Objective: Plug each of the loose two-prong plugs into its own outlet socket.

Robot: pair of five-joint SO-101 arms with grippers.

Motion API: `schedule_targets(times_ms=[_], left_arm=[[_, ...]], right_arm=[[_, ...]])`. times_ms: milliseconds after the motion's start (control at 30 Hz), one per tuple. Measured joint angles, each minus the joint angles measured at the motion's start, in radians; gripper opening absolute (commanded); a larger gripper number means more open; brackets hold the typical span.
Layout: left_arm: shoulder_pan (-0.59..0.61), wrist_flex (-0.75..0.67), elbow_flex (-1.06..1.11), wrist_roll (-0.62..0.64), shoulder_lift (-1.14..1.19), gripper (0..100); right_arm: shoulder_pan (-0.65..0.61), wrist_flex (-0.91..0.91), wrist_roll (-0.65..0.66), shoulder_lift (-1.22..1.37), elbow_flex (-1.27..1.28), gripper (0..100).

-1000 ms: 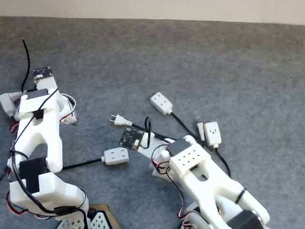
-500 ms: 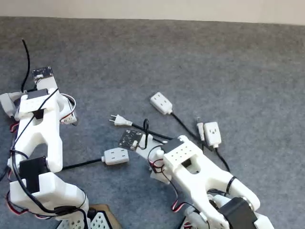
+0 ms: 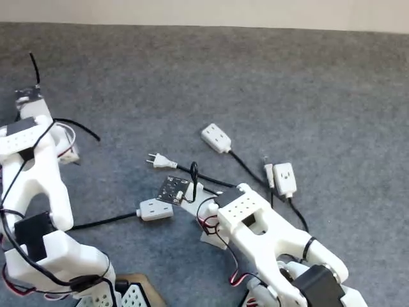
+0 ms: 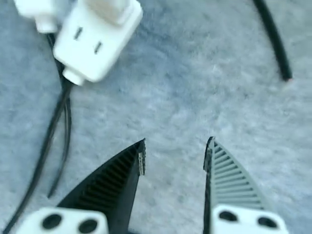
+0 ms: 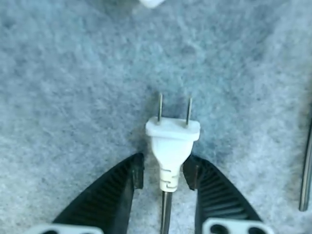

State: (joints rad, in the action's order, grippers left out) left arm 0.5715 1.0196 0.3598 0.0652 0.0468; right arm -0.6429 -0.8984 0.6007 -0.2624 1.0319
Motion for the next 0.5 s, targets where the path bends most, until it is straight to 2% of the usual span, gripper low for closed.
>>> schedule_targets(times_ms=[200, 500], left_arm=[[0.078, -0.044, 0.0, -0.052, 0.0, 21], [0.08, -0.098, 0.057, -0.092, 0.0, 21]], right_arm=[[0.006, 0.002, -0.002, 0.0, -0.012, 0.0], [0.054, -0.034, -0.11, 0.018, -0.1, 0.5]])
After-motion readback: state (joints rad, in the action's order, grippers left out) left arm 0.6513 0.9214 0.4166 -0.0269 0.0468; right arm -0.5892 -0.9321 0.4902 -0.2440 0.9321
